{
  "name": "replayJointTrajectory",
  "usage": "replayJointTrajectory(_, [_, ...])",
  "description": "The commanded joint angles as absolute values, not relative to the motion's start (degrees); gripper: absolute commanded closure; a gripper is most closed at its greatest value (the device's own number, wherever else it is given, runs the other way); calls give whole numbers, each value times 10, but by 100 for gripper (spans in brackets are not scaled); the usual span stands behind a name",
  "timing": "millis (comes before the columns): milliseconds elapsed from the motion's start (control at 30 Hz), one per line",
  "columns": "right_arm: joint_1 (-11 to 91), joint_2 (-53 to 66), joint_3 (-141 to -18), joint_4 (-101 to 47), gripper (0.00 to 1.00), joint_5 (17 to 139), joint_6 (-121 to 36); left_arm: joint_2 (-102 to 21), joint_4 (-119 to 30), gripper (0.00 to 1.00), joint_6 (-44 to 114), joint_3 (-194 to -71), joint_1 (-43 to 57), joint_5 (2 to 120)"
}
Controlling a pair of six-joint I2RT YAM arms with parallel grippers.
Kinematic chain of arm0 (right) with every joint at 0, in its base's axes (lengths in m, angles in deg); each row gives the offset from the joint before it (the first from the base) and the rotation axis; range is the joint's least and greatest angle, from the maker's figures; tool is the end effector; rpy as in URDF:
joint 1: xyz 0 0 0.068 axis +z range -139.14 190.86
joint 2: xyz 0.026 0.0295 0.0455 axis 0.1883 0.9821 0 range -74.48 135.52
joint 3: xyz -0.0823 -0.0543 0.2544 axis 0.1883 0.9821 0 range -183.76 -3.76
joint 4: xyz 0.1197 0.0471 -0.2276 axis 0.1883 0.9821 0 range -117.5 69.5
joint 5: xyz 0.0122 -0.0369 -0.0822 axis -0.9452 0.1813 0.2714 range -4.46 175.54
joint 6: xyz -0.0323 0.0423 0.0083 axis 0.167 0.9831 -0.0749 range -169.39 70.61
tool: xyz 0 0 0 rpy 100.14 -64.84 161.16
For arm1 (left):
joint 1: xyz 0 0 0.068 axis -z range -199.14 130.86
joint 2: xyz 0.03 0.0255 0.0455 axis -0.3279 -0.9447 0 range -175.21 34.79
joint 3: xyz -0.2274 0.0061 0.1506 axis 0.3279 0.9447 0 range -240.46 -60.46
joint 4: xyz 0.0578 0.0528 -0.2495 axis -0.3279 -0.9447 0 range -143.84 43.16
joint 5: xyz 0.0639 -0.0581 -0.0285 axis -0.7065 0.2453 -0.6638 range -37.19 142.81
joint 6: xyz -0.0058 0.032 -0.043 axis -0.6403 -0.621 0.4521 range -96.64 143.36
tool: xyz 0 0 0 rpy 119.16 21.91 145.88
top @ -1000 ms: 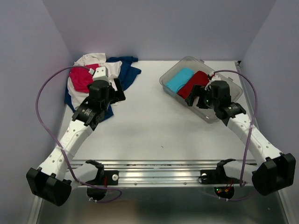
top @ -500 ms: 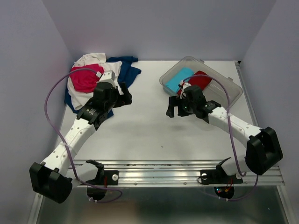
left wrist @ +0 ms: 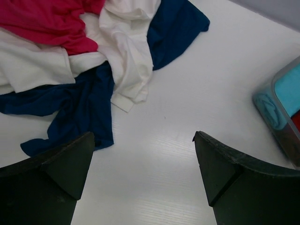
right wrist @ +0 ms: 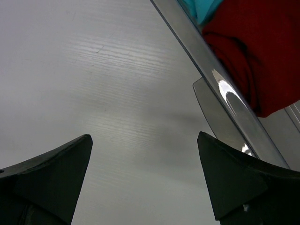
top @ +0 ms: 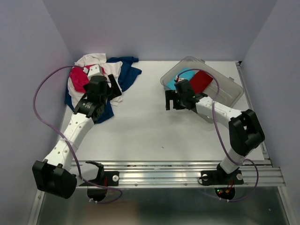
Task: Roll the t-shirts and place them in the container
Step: Move the bin to the center of the board.
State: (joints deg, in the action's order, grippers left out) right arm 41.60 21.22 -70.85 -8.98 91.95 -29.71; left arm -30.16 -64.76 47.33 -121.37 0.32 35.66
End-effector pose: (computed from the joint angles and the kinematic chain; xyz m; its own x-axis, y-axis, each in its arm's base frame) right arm 0.3153 0.1828 0.2315 -0.7423 -0.0521 -0.6680 -0.2047 0.9669 0.1521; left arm 0.2458 -0.0758 0.3548 -0.3467 -0.2891 -0.8923 -0.0879 0.9571 -0.2759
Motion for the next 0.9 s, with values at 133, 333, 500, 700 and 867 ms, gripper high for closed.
replayJointTrajectory(133, [398,247,-760,-111,0,1038,-297,-418,-706,1,440,-1366,-142,415])
replayJointTrajectory(333, [377,266,-779,-112,0,1026,-304,-545,-744,1,437,-1469,-186,419])
replayJointTrajectory(500, [366,290,-798,-111,0,1030,-307,-611,-759,1,442,-1520,-215,439])
replayJointTrajectory(700, [327,312,-824,-112,0,1008,-302,-631,-764,1,437,-1532,-230,430])
replayJointTrajectory(867, [316,327,-844,-114,0,1009,-309,-651,-758,1,445,-1537,-244,432])
